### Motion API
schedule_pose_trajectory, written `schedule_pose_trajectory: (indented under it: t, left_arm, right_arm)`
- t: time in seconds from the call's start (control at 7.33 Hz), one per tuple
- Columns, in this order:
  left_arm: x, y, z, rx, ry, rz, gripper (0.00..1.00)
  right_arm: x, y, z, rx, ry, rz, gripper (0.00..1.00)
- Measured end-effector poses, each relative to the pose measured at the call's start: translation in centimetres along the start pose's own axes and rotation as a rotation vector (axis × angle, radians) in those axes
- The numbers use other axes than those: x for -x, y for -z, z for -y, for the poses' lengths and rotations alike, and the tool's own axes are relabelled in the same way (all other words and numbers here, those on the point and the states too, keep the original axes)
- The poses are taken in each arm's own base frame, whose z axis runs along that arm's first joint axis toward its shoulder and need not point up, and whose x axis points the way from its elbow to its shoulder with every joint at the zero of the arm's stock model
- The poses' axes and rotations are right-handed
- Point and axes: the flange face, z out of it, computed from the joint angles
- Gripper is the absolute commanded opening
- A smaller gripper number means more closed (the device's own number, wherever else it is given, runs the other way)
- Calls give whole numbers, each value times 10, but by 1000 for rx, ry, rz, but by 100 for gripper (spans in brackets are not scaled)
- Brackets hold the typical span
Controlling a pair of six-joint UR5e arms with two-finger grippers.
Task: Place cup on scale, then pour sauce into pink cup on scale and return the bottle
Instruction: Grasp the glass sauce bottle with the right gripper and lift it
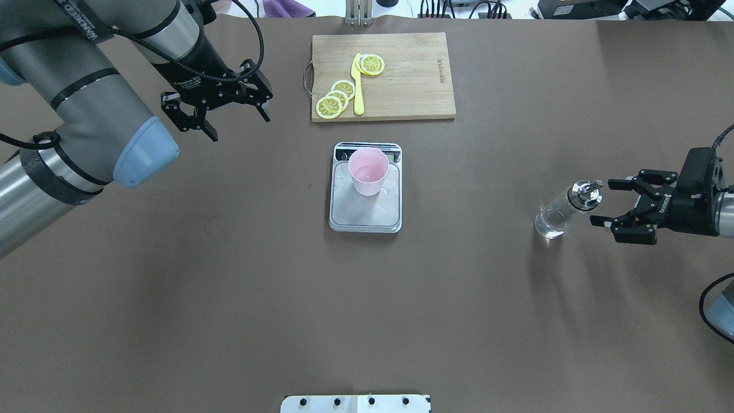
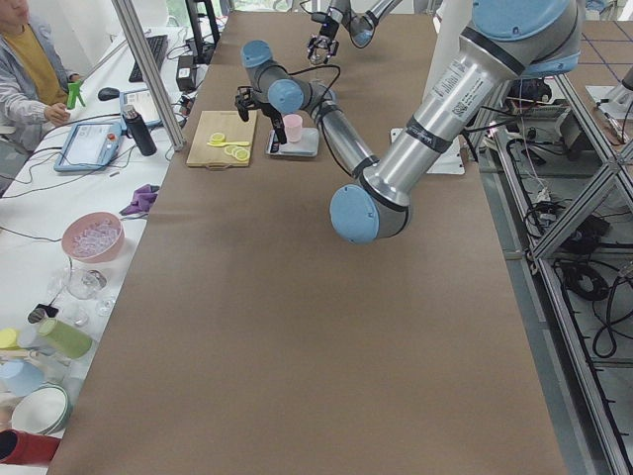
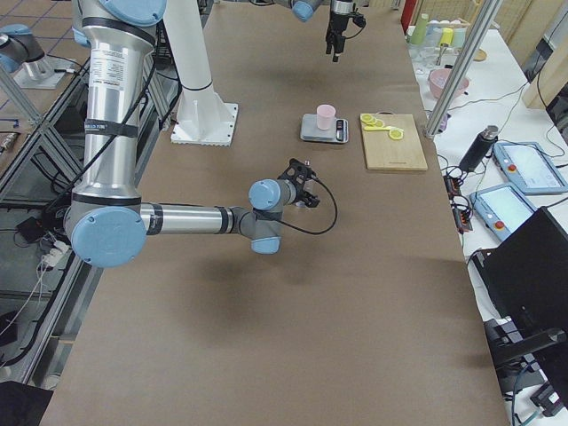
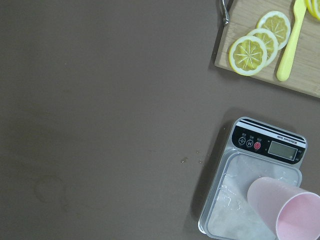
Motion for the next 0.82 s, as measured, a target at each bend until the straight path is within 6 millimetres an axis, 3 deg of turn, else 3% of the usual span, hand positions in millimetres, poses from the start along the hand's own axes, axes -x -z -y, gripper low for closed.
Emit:
schedule_pose_trajectory:
  t: [0.41,0.82]
  left_arm:
    - [2,2,2,-3,10,6,97]
    - [4,1,3,-3,13,9,97]
  right_arm:
    - [20,-21,-9,-38,-5,-26,97]
    - [26,-42,-5,-63,-2,-40,97]
